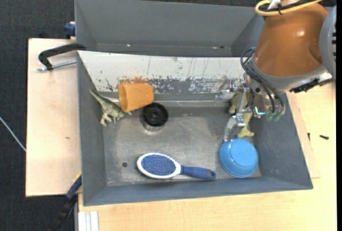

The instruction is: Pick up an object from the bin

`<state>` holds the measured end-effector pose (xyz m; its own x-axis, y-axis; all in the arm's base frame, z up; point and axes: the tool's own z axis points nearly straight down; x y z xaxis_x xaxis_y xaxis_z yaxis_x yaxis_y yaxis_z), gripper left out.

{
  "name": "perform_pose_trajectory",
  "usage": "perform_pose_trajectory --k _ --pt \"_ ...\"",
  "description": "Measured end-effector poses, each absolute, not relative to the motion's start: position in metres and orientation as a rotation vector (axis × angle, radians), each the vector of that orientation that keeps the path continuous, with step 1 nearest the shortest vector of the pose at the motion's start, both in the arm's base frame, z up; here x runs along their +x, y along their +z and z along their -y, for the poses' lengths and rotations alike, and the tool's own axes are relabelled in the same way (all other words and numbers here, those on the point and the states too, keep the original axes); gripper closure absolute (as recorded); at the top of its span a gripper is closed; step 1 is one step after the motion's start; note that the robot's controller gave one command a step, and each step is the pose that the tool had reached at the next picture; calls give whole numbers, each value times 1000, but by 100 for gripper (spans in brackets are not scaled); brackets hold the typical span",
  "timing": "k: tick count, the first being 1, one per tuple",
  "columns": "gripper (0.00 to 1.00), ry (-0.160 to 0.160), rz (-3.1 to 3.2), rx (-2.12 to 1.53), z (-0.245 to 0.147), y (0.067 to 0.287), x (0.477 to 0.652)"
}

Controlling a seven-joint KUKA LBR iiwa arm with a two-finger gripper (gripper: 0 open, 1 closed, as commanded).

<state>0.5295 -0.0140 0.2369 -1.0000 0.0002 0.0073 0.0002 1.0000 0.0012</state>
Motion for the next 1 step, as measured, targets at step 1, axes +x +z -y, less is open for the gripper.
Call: perform_pose_trajectory --k 1 --pt "0 4 3145 150 -32 86 499"
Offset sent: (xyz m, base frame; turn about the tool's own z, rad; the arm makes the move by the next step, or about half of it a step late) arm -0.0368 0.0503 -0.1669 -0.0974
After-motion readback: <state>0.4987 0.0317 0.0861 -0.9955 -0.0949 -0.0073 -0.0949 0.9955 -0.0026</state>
